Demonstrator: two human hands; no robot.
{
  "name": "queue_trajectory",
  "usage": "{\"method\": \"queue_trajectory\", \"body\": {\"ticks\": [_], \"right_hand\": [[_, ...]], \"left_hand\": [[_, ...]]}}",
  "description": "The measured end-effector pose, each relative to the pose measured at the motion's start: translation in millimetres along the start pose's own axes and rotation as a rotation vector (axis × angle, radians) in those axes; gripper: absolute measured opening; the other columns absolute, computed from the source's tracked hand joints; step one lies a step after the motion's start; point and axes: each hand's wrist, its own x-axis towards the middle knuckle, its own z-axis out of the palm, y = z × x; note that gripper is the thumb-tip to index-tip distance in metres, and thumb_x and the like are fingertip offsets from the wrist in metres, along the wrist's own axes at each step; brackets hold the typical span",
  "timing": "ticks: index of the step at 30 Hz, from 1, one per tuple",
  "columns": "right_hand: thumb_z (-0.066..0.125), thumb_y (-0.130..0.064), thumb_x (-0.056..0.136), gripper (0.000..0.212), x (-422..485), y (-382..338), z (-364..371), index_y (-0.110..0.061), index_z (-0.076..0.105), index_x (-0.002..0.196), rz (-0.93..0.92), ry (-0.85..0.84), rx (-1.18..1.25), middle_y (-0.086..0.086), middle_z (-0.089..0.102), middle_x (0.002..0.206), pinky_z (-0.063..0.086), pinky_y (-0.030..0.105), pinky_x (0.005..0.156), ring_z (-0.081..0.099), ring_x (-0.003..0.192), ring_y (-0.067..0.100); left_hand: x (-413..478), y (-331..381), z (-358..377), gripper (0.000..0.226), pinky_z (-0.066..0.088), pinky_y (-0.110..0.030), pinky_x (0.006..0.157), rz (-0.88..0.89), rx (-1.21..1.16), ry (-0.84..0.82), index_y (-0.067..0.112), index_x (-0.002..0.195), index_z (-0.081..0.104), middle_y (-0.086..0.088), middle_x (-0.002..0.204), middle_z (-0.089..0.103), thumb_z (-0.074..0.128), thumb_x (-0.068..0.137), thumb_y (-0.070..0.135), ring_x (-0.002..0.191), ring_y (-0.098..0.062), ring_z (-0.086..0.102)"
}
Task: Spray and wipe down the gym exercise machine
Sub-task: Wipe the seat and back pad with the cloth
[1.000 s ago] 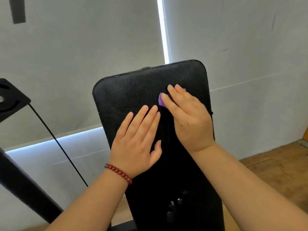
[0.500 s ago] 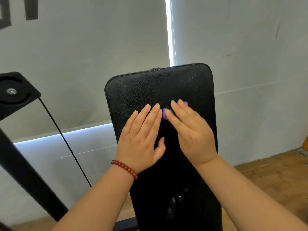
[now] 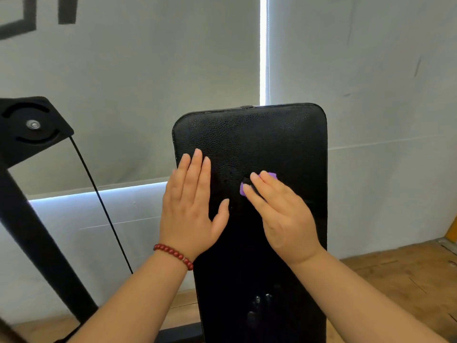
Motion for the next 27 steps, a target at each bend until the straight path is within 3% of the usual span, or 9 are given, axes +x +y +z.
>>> {"method": "queue_trajectory", "body": {"ticks": [3,8,12,14,17,19,22,27], "right_hand": [[0.047,-0.001,0.097,0.035,34.2,5.5,5.6,-0.007,0.061,0.128,-0.037,0.038,-0.013,0.012,0.056,0.136,0.042,0.035,0.107,0.053,0.129,0.028],[0.042,-0.001,0.100,0.034,88.5,9.6,15.6,-0.005,0.066,0.124,0.055,0.165,-0.059,0.015,0.061,0.131,0.043,0.035,0.105,0.057,0.123,0.030],[0.044,-0.007,0.100,0.034,39.8,-6.7,13.0,-0.008,0.055,0.133,-0.039,0.026,0.000,0.010,0.049,0.141,0.033,0.030,0.114,0.046,0.134,0.025],[0.044,-0.009,0.101,0.034,32.4,-8.1,8.3,-0.009,0.053,0.134,-0.079,-0.028,0.018,0.008,0.046,0.142,0.029,0.028,0.116,0.043,0.136,0.023],[0.036,-0.010,0.103,0.036,59.5,-4.1,7.3,-0.007,0.061,0.129,-0.104,-0.022,-0.024,0.012,0.054,0.139,0.038,0.031,0.107,0.050,0.131,0.027],[0.042,-0.003,0.098,0.036,81.6,-3.8,12.1,-0.006,0.064,0.126,-0.090,0.018,-0.058,0.014,0.058,0.135,0.042,0.034,0.103,0.054,0.128,0.029],[0.042,-0.004,0.099,0.036,78.8,-13.8,19.2,-0.005,0.063,0.127,-0.057,0.018,-0.018,0.015,0.057,0.136,0.039,0.036,0.109,0.052,0.130,0.030],[0.033,-0.016,0.105,0.039,55.3,-13.4,8.1,-0.002,0.063,0.127,-0.361,-0.177,0.073,0.017,0.056,0.136,0.041,0.043,0.109,0.051,0.131,0.031]], "left_hand": [[-2.2,0.0,0.5,0.078,0.007,-0.036,0.122,-0.050,-0.098,-0.022,0.000,0.150,0.018,-0.013,0.160,0.009,0.049,0.090,0.039,0.150,-0.026,0.004],[-4.7,-1.0,3.3,0.083,0.003,-0.036,0.122,-0.129,-0.247,0.027,-0.004,0.148,0.018,-0.021,0.157,0.010,0.056,0.086,0.037,0.149,-0.029,0.005],[-11.8,-2.6,6.4,0.094,0.007,-0.027,0.121,-0.378,-0.490,-0.006,0.009,0.153,0.005,-0.010,0.162,0.002,0.056,0.084,0.046,0.151,-0.017,0.002],[-11.4,-1.5,6.1,0.095,0.012,-0.021,0.119,-0.503,-0.656,-0.030,0.019,0.153,0.001,-0.002,0.162,0.009,0.055,0.081,0.049,0.149,-0.008,0.008],[-12.3,-1.0,6.1,0.085,0.017,-0.010,0.114,-0.501,-0.736,-0.009,0.023,0.150,0.004,0.008,0.155,0.019,0.052,0.083,0.046,0.143,0.004,0.018],[-12.2,-0.6,6.1,0.080,0.017,-0.007,0.112,-0.515,-0.749,-0.011,0.024,0.149,0.006,0.008,0.154,0.021,0.049,0.085,0.045,0.142,0.002,0.021],[-12.6,-1.9,5.5,0.072,0.017,-0.005,0.110,-0.504,-0.751,-0.019,0.021,0.149,0.009,0.003,0.151,0.024,0.043,0.088,0.042,0.138,0.001,0.024],[-12.7,-5.9,3.7,0.056,0.022,-0.015,0.114,-0.509,-0.863,0.004,0.024,0.147,0.017,-0.002,0.154,0.030,0.031,0.094,0.036,0.141,-0.005,0.029]]}}
